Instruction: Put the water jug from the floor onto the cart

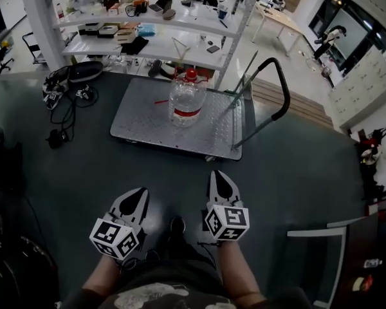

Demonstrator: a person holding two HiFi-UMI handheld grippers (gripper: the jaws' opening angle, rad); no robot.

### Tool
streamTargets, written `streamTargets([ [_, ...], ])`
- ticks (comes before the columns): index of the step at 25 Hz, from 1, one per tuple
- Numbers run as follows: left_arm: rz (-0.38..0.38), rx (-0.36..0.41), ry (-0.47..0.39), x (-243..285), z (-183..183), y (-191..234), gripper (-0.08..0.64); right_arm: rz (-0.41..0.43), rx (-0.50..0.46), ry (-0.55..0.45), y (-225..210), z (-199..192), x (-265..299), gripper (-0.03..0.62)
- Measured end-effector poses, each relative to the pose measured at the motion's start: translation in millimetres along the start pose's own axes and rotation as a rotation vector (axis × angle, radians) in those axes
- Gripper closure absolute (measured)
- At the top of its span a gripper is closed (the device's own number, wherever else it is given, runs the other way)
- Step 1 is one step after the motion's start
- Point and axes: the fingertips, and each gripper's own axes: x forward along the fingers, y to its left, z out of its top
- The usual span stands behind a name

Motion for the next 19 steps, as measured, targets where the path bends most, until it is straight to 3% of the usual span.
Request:
streamTargets([
  [6,0.003,-0.016,-0.004,-58,-11,2,0.552,-0.004,-0.021,0.005,37,-15,-46,0.601],
  [19,-0.063,0.011,-0.026,-120,-28,-28,0.552,-0.065,-0.038,-0.028,60,-29,-119,0.601],
])
